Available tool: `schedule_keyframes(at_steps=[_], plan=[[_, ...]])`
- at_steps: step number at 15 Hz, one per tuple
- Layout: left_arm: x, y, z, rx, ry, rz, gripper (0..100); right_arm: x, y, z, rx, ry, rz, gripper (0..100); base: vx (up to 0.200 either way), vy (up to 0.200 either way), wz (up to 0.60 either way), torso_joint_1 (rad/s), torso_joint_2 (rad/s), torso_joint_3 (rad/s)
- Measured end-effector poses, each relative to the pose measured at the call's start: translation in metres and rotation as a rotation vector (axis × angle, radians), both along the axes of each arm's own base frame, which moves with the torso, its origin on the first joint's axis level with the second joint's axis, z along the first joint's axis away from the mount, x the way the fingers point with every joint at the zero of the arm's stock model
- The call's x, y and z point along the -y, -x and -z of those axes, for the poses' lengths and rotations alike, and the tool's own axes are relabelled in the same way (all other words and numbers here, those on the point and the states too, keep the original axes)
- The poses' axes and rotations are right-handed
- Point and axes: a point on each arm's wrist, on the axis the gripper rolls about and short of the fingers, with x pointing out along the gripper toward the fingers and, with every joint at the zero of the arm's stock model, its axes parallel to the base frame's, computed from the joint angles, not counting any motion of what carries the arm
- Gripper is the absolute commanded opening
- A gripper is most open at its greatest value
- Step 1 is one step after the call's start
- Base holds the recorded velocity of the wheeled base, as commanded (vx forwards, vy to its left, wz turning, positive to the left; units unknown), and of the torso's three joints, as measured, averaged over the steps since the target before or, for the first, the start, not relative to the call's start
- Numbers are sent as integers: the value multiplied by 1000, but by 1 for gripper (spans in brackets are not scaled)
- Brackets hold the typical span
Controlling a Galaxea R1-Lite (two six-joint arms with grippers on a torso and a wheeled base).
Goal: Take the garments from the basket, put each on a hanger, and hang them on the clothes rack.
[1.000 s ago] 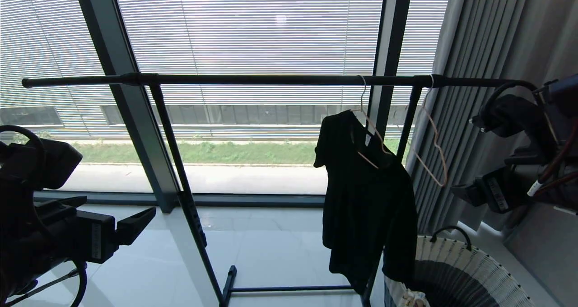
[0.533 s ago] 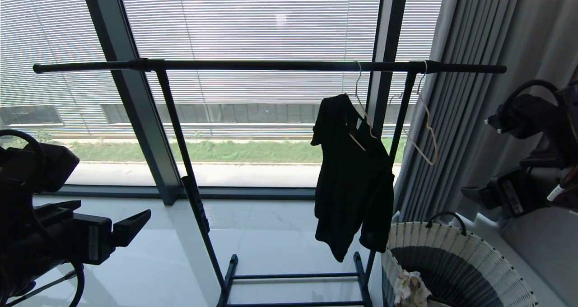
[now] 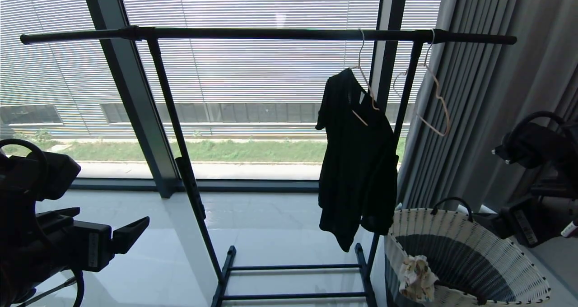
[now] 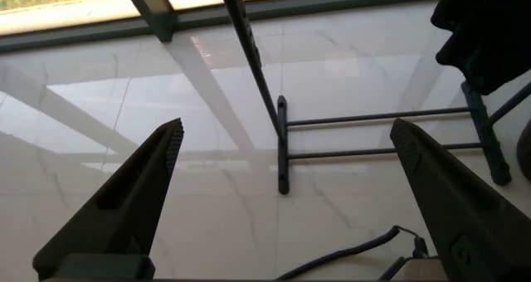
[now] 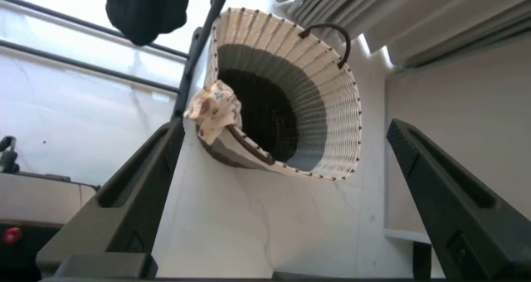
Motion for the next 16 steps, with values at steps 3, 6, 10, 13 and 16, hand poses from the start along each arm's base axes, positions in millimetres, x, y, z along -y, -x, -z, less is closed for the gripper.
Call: schedule_keyframes(at_steps=[3,6,10,13,16], plan=[[0,0,0,0,-1,-1,100,7,9,13,-34,26,2,100,0,0,0,-185,476,289],[0,0,1,-2,-1,-1,100,10,12,16,-40,32,2,100,0,0,0,-168,465,294],[0,1,2,-6,-2,0,100,12,16,23,-59,63,-12,100,0,0,0,-145,456,315],[0,1,2,-5,-2,0,100,14,17,25,-64,71,-14,100,0,0,0,-77,310,217],[0,1,2,-6,-7,3,100,19,17,31,-82,104,-8,100,67,0,0,-14,67,43]])
